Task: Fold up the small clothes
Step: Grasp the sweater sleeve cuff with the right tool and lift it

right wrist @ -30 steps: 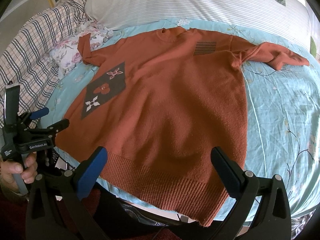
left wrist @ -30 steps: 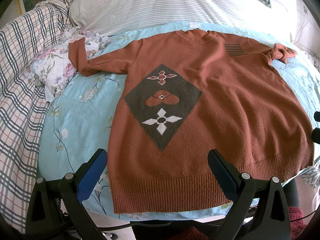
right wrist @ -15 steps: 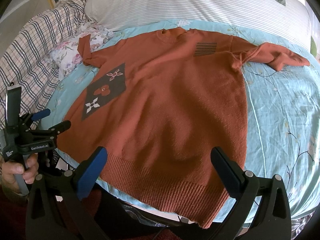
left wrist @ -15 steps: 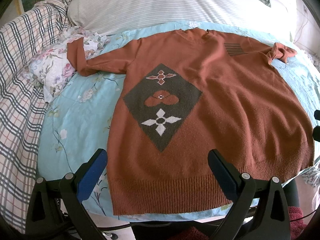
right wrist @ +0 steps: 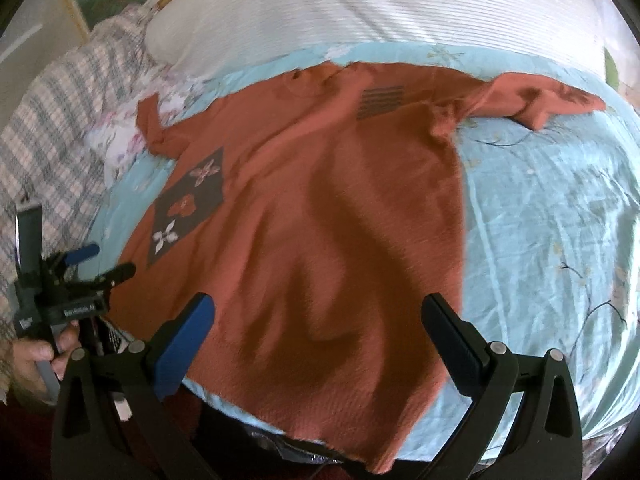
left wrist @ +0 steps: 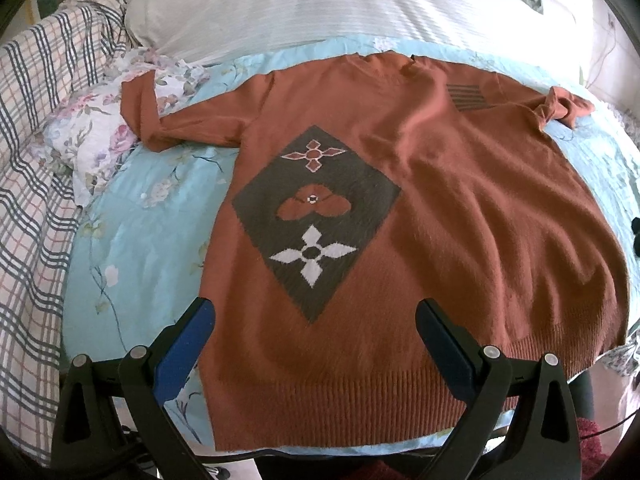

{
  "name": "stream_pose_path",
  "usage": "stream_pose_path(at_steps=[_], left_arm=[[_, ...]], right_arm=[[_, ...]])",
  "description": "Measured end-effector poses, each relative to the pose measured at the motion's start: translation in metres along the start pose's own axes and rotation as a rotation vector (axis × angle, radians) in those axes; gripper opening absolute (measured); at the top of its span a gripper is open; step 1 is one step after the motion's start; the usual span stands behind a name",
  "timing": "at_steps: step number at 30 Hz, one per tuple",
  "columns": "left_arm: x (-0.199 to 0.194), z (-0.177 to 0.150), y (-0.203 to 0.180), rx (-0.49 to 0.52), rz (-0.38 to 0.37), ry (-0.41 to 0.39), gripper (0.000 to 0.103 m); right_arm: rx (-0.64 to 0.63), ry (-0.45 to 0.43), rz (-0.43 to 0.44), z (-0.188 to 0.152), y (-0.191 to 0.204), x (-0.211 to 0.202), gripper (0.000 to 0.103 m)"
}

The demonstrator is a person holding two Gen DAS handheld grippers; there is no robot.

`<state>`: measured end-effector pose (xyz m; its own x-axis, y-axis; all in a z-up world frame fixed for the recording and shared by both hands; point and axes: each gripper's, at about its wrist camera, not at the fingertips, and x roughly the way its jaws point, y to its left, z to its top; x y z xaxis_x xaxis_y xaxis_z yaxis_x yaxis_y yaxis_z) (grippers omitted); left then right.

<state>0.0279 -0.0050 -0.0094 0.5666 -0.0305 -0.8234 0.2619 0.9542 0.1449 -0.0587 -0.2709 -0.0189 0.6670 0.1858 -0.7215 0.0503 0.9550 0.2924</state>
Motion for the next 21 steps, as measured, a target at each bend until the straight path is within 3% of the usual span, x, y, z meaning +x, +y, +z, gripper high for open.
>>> stream_pose_path(at_steps=[11, 21], left_arm=[[0.021, 0.014, -0.007, 0.010, 0.004, 0.035, 0.101], [0.039, 0.033, -0.010, -0.004, -0.014, 0.060, 0.101]], right_arm=[[0.255, -0.107, -0.038, 0.048, -0.117, -0.007, 0.101], [0.390, -0.158, -0.159, 0.128, -0.216, 0.015, 0.070]])
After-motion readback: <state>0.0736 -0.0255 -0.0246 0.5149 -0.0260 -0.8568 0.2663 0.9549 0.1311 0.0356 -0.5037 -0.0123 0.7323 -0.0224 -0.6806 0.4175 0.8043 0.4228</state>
